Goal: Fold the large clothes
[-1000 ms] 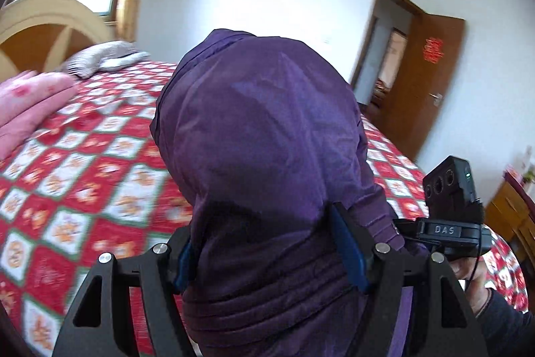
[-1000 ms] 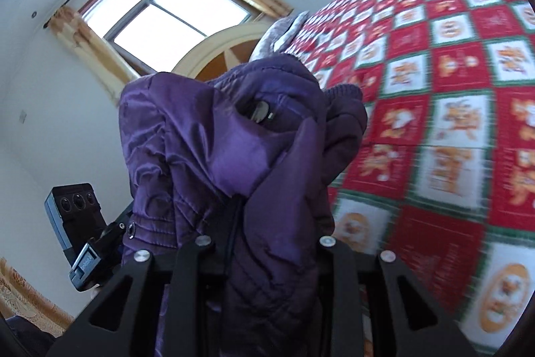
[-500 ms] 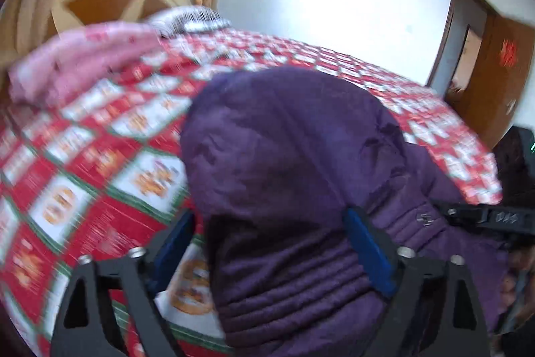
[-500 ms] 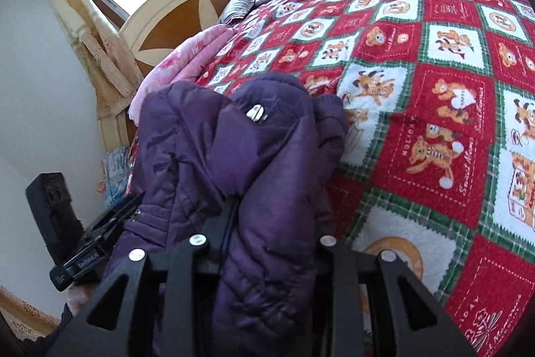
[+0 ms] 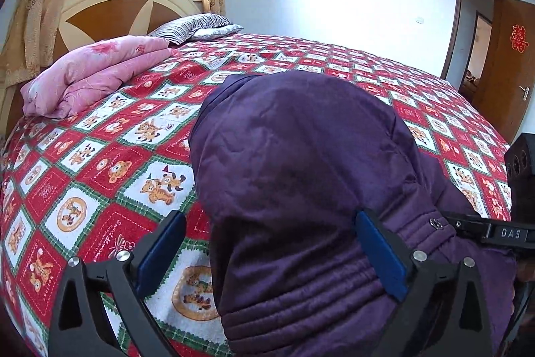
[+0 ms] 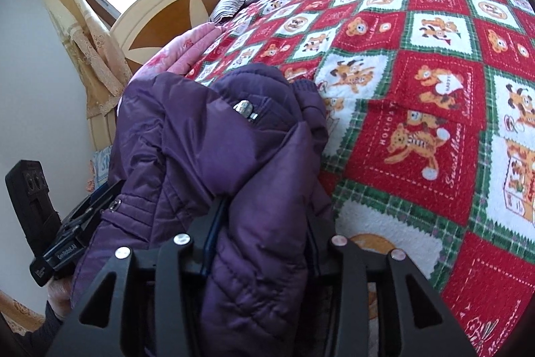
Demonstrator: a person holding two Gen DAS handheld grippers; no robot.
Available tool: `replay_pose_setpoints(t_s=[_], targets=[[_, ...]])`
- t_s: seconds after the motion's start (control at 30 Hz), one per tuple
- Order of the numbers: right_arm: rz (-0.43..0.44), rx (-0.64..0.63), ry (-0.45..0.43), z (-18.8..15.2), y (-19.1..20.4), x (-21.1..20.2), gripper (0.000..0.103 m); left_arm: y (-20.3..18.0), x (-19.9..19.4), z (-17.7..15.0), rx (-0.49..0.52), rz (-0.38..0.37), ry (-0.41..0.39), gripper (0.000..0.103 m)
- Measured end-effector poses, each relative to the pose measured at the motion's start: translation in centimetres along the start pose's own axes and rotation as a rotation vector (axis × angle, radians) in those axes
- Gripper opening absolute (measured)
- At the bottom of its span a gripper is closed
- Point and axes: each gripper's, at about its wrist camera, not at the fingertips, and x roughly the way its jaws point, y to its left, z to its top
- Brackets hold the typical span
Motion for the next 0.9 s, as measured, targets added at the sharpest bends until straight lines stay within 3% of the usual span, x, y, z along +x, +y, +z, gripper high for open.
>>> replay_pose_setpoints(t_s=[0.9], targets=[[-0.121, -0.061, -0.035, -0.8, 1.3, 0.1, 0.048, 0.5, 0.1, -0.7, -0.041, -0.03, -0.004, 0.102]])
